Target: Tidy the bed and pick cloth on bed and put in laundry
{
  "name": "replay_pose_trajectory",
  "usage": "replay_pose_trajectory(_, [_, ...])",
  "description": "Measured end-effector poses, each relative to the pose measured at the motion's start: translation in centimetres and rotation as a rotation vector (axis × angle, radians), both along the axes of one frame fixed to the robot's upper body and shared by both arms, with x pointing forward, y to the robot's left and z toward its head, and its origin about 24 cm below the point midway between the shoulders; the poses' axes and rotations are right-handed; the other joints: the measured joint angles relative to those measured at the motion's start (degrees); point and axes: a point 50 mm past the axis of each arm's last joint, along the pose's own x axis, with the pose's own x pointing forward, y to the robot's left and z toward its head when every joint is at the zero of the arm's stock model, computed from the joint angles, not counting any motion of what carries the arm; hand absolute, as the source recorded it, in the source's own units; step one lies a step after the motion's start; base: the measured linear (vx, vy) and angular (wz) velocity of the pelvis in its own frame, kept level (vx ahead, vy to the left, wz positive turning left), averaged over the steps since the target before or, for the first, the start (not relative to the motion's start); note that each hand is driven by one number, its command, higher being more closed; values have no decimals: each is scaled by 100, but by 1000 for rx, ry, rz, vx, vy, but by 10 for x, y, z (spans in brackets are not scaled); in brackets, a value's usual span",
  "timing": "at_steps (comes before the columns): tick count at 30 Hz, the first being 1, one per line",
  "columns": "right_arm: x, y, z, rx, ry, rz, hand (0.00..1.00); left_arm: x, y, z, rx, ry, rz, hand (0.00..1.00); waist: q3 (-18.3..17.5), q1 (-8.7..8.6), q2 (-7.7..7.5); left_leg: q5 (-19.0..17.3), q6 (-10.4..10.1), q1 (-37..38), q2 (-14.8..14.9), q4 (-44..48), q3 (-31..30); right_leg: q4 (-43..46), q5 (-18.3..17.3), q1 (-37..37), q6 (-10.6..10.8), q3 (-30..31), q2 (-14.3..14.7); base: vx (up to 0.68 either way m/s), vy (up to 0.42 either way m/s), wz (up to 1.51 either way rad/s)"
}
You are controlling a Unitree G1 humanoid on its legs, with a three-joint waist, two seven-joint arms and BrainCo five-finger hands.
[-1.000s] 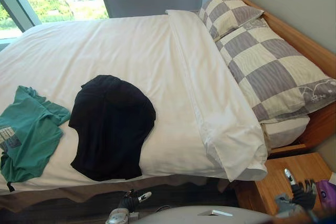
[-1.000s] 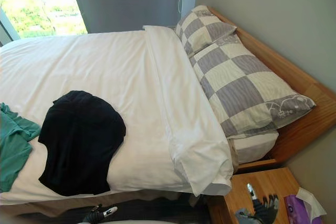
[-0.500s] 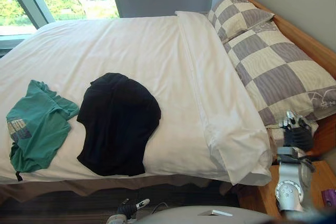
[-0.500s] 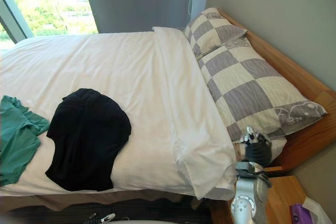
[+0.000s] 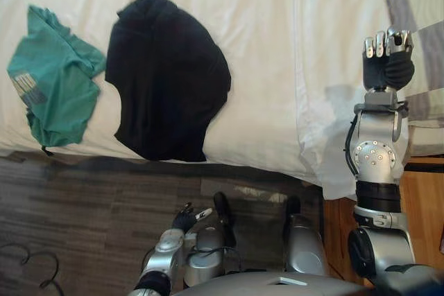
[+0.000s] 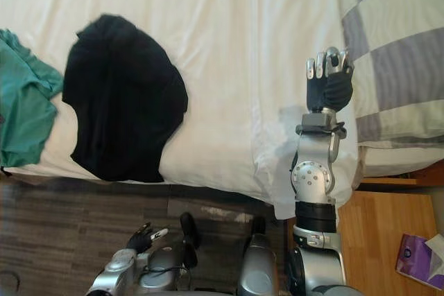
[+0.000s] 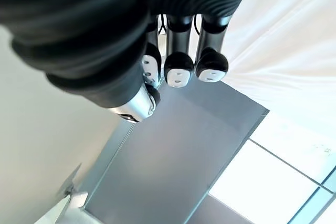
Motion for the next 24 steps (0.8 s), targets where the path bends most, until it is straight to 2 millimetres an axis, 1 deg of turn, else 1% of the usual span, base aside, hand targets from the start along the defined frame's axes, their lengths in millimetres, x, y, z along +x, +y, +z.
replay_pose_trajectory(1, [1, 1, 7, 14, -19, -1, 100, 17, -3, 11, -4, -67, -5, 0, 171, -7, 8, -49, 22, -203, 60, 244, 3, 104, 0, -129, -1, 1, -9, 57, -34, 12])
replay_pose_trajectory(2, [1, 2, 9, 19, -25, -1, 100, 23, -4, 15, -7, -89, -4, 0, 229, -13, 15, -77, 36, -267, 86, 342, 6, 132, 0, -158, -1, 0, -4, 44, -33, 6])
replay_pose_trajectory(4, [2, 5, 14, 50, -49, 13, 100, 46, -8, 33, -11, -179, -12, 0, 419, -20, 41, -220, 70, -633, 229, 781, 7, 273, -2, -406, -6, 7, 37, 18, -14, 1])
replay_pose_trajectory(7, [6, 4, 12, 90, -53, 23, 100, 61, -16, 44, -39, -226, 15, 0, 530, -36, 50, -308, 89, -897, 309, 1054, 30, 414, -11, -665, -43, 37, 56, 9, -5, -7])
replay_pose_trajectory(8, [11, 3, 5, 118, -29, 25, 100, 66, -22, 48, -52, -240, 19, 0, 541, -46, 43, -319, 105, -1007, 321, 1124, 103, 488, -14, -814, -48, 89, 57, 9, 5, -9])
replay_pose_trajectory(9, [13, 3, 1, 130, -21, 31, 100, 67, -24, 49, -55, -241, 20, 0, 542, -50, 42, -322, 110, -1027, 324, 1136, 137, 504, -15, -852, -48, 116, 58, 13, 6, -14])
replay_pose_trajectory(10, [17, 3, -7, 156, -2, 38, 100, 69, -27, 50, -61, -244, 23, 0, 554, -59, 44, -335, 128, -1062, 339, 1185, 157, 531, -21, -908, -59, 150, 59, 9, -3, -17])
replay_pose_trajectory(11, [21, 4, -22, 196, 34, 48, 100, 72, -32, 53, -65, -248, 37, 0, 593, -91, 58, -362, 129, -1064, 358, 1246, 188, 536, -45, -915, -98, 174, 65, 8, -4, -16])
replay_pose_trajectory(12, [21, 5, -27, 208, 40, 50, 100, 73, -33, 53, -66, -247, 42, 0, 597, -105, 65, -383, 126, -1063, 365, 1258, 201, 543, -54, -923, -110, 176, 70, 2, -4, -20])
replay_pose_trajectory(13, [20, 6, -37, 226, 45, 58, 100, 74, -35, 54, -82, -241, 57, 0, 602, -119, 74, -452, 102, -1063, 379, 1289, 289, 602, -73, -987, -134, 202, 85, -8, 16, -18])
replay_pose_trajectory(15, [18, 8, -48, 241, 41, 64, 100, 76, -37, 53, -93, -227, 73, 0, 605, -187, 72, -531, 85, -1065, 379, 1297, 363, 747, -106, -1133, -157, 307, 90, -19, 14, -23])
replay_pose_trajectory(18, [16, 11, -59, 262, 15, 85, 100, 80, -40, 54, -125, -211, 122, 0, 605, -266, 70, -652, 80, -1061, 383, 1384, 544, 903, -180, -1296, -160, 476, 90, -27, 2, -23])
replay_pose_trajectory(20, [11, 12, -70, 262, 15, 86, 100, 79, -43, 52, -136, -193, 139, 0, 605, -363, 70, -715, 83, -1040, 405, 1482, 622, 944, -211, -1307, -160, 546, 96, -27, 3, -20])
replay_pose_trajectory(21, [8, 11, -77, 263, 27, 82, 100, 78, -44, 50, -145, -181, 154, 0, 605, -409, 68, -758, 81, -1020, 414, 1524, 656, 953, -211, -1309, -160, 607, 113, -13, 10, -27])
replay_pose_trajectory(22, [2, 8, -88, 251, 36, 73, 100, 77, -46, 48, -168, -167, 174, 0, 604, -421, 63, -806, 78, -956, 433, 1561, 769, 951, -210, -1310, -159, 706, 139, -4, 17, -32])
replay_pose_trajectory(23, [0, 7, -93, 246, 40, 68, 100, 76, -46, 47, -173, -163, 179, 0, 604, -421, 63, -835, 77, -936, 447, 1598, 801, 950, -207, -1308, -156, 758, 158, 2, 16, -39])
replay_pose_trajectory(24, [-6, 3, -102, 236, 47, 56, 100, 75, -46, 46, -184, -160, 192, 0, 601, -435, 57, -895, 74, -899, 481, 1662, 869, 951, -204, -1302, -150, 820, 185, 0, 20, -38])
